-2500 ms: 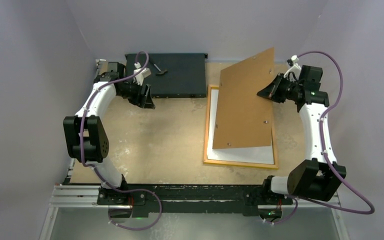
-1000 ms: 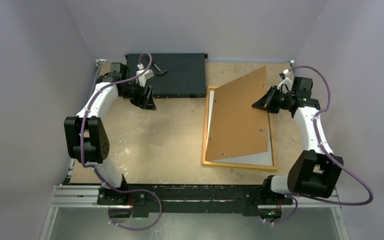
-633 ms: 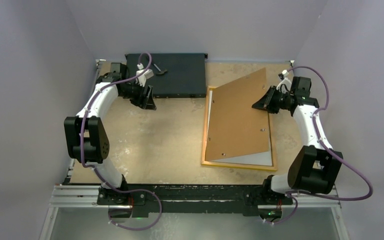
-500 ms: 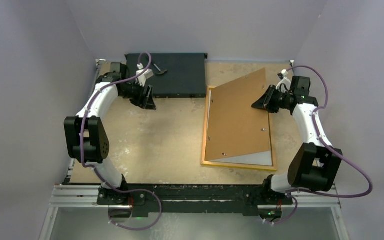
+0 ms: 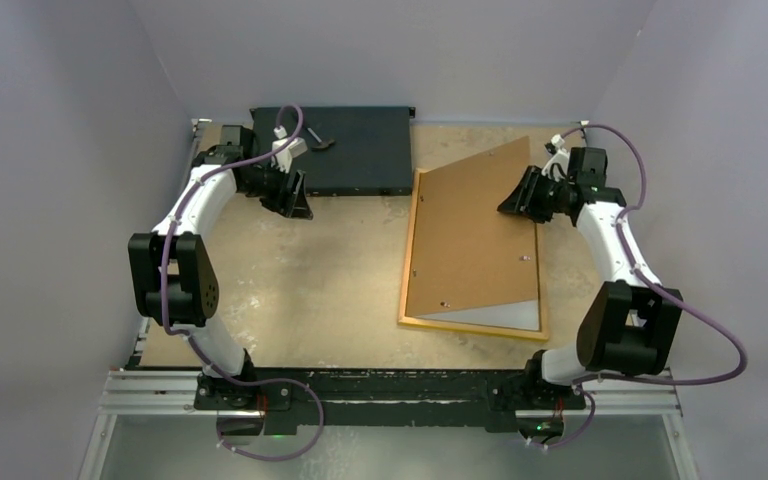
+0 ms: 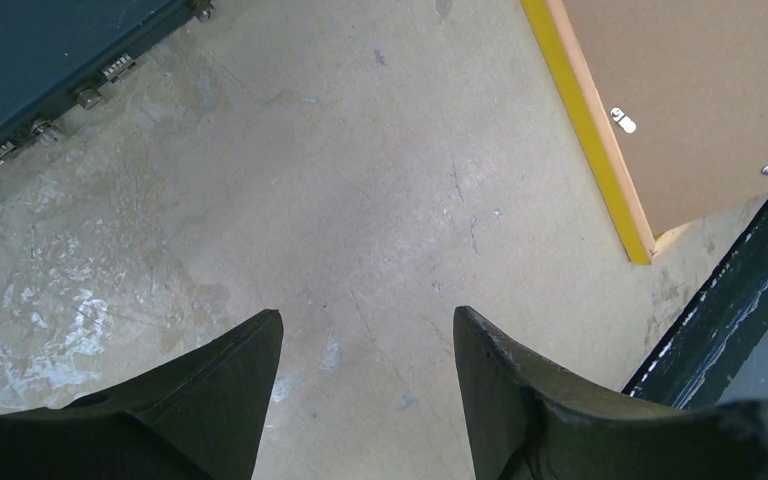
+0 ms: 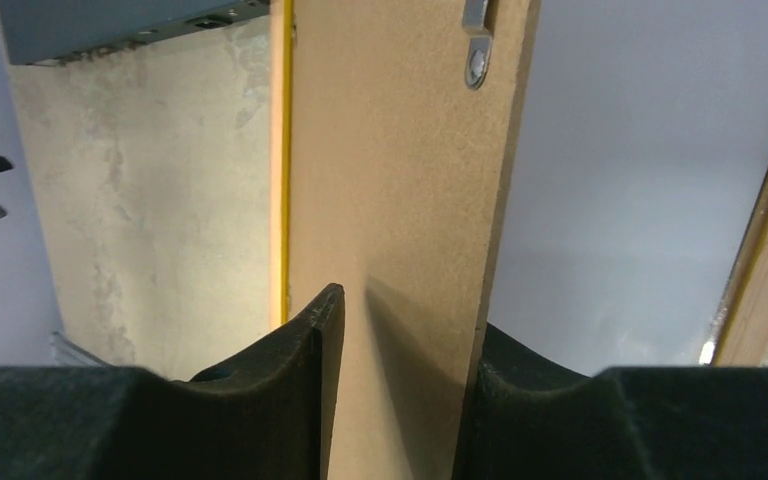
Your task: Put the photo into the frame
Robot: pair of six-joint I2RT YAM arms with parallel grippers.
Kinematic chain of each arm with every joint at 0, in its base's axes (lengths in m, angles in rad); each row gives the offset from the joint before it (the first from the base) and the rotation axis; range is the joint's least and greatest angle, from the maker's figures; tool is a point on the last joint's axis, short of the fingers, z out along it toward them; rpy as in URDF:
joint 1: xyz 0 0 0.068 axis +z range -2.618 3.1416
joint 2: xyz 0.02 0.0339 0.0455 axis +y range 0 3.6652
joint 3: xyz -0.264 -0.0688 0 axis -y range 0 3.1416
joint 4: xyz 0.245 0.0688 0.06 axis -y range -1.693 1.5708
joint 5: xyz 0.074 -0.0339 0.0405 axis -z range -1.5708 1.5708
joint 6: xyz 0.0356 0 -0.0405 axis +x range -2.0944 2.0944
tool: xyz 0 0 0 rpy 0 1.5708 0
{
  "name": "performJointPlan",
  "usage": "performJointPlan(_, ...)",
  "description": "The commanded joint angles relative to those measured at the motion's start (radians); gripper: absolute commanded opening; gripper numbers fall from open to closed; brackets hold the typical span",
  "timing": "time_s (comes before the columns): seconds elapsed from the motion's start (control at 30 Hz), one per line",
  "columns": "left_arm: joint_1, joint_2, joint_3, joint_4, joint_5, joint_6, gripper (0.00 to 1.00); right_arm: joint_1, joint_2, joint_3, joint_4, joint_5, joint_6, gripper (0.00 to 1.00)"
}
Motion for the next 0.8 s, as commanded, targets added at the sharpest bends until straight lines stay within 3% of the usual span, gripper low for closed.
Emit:
performJointPlan(0.0, -0.006, -0.008, -0.005, 0.022, 0.008, -0.003, 0.62, 0.079, 0.036, 0.054, 0.02, 0.093, -0.014, 0.41)
performJointPlan(0.33, -0.007, -0.006, -0.019, 0.028, 0.008, 0.0, 0.61, 0.09, 0.003, 0.029, -0.006, 0.288, -0.012, 0.67)
performJointPlan(0.43, -0.006, -0.004, -0.017, 0.027, 0.012, -0.001, 0.61, 0.089, -0.008, 0.017, -0.006, 0.301, -0.006, 0.87)
performJointPlan(0.77, -0.007, -0.01, -0.022, 0.023, 0.017, 0.002, 0.61, 0.089, 0.01, 0.014, -0.007, 0.383, -0.002, 0.99)
